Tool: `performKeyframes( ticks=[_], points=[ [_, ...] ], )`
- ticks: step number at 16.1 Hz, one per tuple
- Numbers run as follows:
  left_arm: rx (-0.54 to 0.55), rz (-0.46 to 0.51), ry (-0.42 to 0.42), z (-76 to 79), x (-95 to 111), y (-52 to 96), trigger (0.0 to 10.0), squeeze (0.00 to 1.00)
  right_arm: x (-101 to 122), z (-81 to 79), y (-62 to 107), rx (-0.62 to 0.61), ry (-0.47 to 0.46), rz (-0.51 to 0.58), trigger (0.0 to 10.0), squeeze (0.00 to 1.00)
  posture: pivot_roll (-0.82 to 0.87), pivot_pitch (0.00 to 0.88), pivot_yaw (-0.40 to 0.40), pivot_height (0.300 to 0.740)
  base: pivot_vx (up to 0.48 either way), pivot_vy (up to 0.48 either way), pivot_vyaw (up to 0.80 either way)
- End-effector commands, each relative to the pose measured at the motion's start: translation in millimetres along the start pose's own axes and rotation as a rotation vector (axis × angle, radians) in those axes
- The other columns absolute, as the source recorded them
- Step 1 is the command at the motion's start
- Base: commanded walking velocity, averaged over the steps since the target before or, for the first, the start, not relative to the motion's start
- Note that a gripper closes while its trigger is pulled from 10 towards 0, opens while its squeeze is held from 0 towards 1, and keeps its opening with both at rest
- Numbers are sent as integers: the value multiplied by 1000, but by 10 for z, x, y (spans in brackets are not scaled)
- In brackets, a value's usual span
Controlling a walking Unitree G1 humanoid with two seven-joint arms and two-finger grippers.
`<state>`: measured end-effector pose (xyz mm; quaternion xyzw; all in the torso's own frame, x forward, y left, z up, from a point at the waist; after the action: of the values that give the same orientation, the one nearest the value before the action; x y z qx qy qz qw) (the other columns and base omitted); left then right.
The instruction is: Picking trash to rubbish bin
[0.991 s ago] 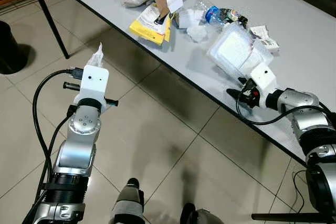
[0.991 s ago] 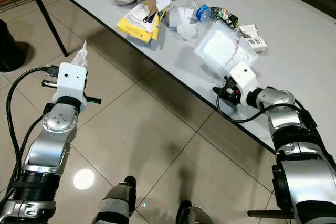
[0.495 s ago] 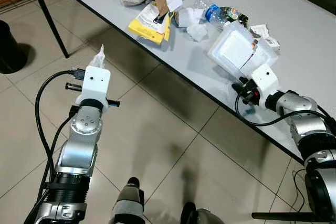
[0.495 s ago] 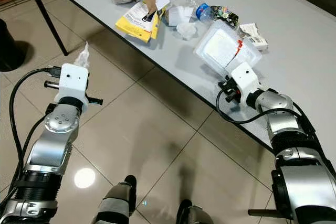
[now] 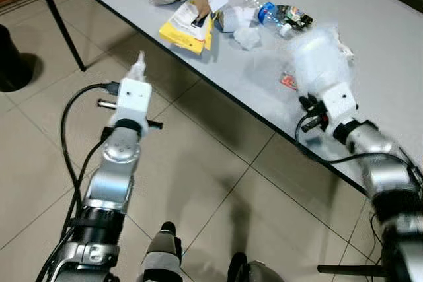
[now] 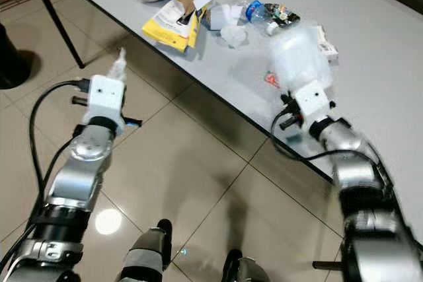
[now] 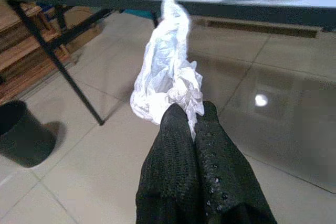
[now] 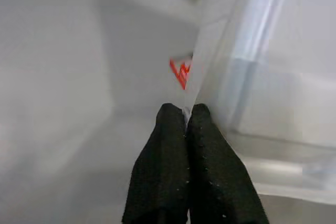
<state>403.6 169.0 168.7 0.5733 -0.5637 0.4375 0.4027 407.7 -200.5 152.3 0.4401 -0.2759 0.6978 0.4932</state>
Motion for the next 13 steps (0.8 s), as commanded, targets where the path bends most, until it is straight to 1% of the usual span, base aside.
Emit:
performKeyframes(
  ticks=[1, 2, 3, 4, 5, 6, 9, 10, 11, 12, 13],
  points=[
    [-38, 10, 7, 118, 9, -15, 0, 0, 120, 124, 72, -75, -16, 49, 0, 0, 330, 180, -98, 740, 0, 0, 0],
    [-56, 22, 18, 169, 36, -28, 0, 0, 237, 147, 119, -109, -16, 90, 0, 0, 320, 170, -94, 740, 0, 0, 0],
    [-92, 45, 31, 264, 88, -41, 0, 0, 400, 190, 190, -159, -26, 143, 0, 0, 289, 147, -86, 740, 0, 0, 0],
    [-115, 58, 41, 326, 117, -47, 0, 0, 484, 209, 239, -186, -26, 168, 0, 0, 284, 143, -86, 740, 0, 0, 0],
    [-148, 85, 47, 410, 174, -44, 0, 0, 579, 187, 305, -206, -26, 192, 0, 0, 264, 127, -81, 740, 0, 0, 0],
    [-193, 129, 50, 517, 272, -20, 0, 0, 682, 136, 397, -223, -29, 218, 0, 0, 243, 113, -77, 740, 0, 0, 0],
    [-268, 221, 62, 702, 471, 42, 0, 0, 814, -7, 585, -257, -63, 245, 0, 0, 209, 91, -76, 740, 0, 0, 0],
    [-298, 256, 78, 785, 554, 77, 275, 0, 841, -96, 656, -281, -96, 249, 0, 0, 199, 86, -74, 740, 0, 0, 0],
    [-330, 288, 104, 872, 650, 120, 784, 0, 835, -177, 736, -322, -128, 238, 0, 0, 192, 81, -76, 740, 0, 0, 0],
    [-344, 293, 133, 916, 703, 134, 1529, 0, 815, -209, 795, -362, -186, 222, 0, 0, 187, 80, -76, 740, 0, 0, 0],
    [-354, 307, 146, 948, 767, 150, 2118, 0, 802, -248, 857, -391, -207, 205, 0, 0, 182, 76, -75, 740, 0, 0, 0]
  ],
)
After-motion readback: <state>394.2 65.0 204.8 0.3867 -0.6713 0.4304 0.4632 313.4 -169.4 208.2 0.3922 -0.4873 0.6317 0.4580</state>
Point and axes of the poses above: a point about 5 cm out from each wrist's last joint towards the gripper, its own y axis pointing back from the gripper into the wrist, its own x axis along the axis of the wrist's last joint, z = x × y, the point moved 6 cm from there along -y, pointing out of the wrist towards the gripper, and after that the axes turned 3 degrees about y, right-handed, at the moved point
